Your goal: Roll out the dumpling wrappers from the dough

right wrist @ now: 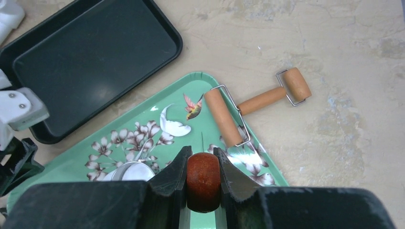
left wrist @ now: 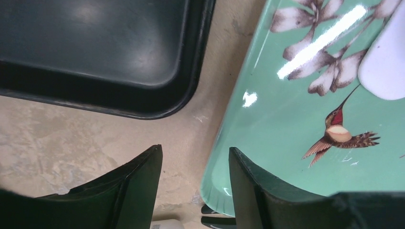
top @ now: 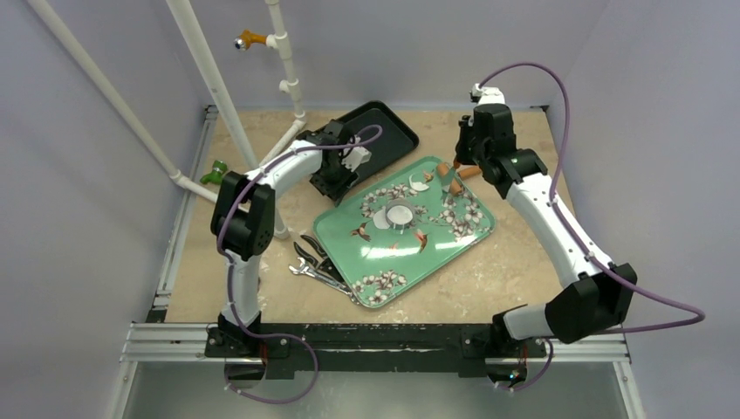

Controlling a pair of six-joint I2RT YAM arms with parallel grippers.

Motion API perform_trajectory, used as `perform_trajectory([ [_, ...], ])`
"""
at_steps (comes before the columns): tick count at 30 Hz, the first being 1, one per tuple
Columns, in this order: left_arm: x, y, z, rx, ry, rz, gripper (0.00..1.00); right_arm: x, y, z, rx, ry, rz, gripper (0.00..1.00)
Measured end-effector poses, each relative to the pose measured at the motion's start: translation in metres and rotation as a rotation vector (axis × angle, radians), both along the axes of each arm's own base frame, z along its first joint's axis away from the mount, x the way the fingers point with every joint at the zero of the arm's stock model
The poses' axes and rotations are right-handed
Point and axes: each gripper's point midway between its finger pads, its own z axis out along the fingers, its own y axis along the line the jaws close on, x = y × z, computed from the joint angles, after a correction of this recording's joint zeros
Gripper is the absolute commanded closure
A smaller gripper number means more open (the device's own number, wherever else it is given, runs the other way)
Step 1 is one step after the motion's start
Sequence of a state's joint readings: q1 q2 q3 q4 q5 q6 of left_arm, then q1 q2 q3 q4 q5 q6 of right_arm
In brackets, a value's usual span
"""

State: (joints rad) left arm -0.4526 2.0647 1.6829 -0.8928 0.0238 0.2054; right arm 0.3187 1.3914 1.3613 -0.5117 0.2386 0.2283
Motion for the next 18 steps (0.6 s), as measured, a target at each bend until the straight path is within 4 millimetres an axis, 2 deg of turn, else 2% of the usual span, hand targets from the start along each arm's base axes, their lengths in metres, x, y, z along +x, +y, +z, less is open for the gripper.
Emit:
perform_trajectory([
  [5, -0.014, 0.001, -0.014, -0.007, 0.054, -0.014, 0.57, -0.008, -0.003, 0.015, 0.018, -0.036, -0.01, 1.0],
  [9, -0.026, -0.002, -0.022, -0.027, 0.095, -0.042, 0.56, -0.016, -0.006, 0.026, 0.035, -0.065, -0.015, 1.0],
  [18, -0.046, -0.018, -0.029, -0.075, 0.163, -0.065, 0.59, -0.023, -0.008, 0.028, 0.041, -0.066, -0.017, 1.0],
])
